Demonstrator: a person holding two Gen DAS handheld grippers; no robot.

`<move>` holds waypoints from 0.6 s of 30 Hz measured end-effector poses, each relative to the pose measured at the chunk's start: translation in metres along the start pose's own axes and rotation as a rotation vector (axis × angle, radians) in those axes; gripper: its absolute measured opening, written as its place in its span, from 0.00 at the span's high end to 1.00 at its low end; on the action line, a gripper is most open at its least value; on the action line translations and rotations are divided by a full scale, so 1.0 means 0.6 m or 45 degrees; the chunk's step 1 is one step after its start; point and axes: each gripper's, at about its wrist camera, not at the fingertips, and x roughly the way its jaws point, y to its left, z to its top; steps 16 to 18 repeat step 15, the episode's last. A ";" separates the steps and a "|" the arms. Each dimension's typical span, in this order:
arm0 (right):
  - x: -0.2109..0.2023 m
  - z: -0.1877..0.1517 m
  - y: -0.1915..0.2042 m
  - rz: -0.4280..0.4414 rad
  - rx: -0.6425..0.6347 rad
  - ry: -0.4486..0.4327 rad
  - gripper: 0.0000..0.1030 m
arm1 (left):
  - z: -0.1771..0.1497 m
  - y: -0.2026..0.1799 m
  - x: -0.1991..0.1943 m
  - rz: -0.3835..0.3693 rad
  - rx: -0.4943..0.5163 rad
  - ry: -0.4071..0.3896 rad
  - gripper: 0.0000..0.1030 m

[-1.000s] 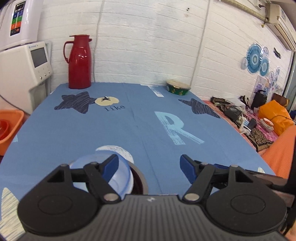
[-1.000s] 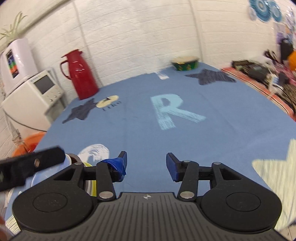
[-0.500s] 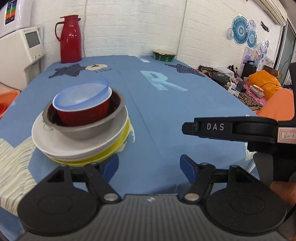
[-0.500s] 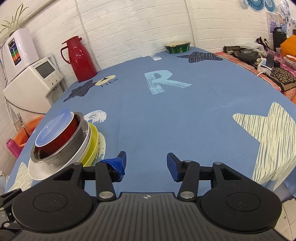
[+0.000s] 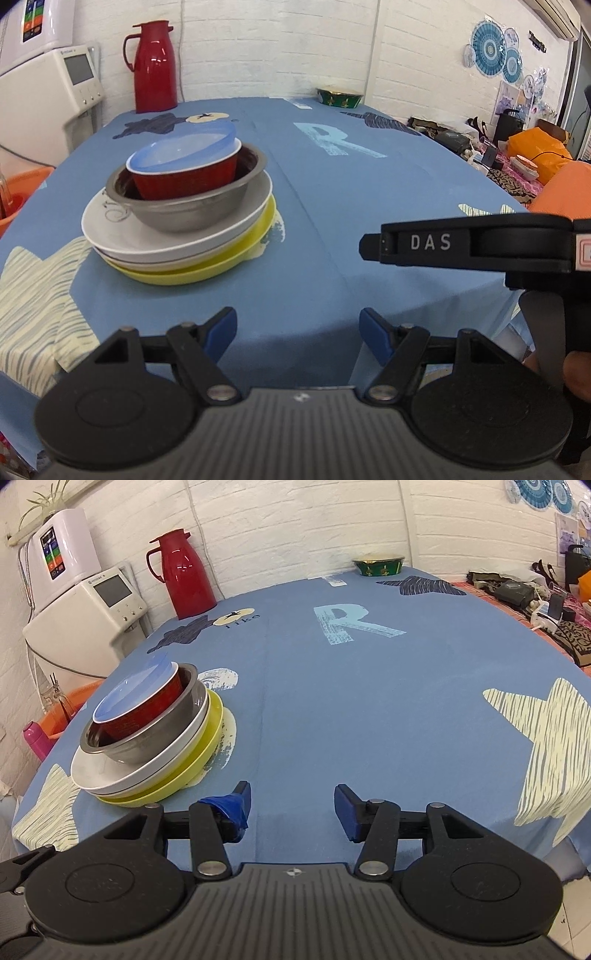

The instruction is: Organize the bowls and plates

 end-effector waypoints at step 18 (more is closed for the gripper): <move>0.000 -0.008 -0.003 0.017 0.030 0.022 0.64 | 0.001 -0.003 -0.004 -0.004 0.023 -0.028 0.30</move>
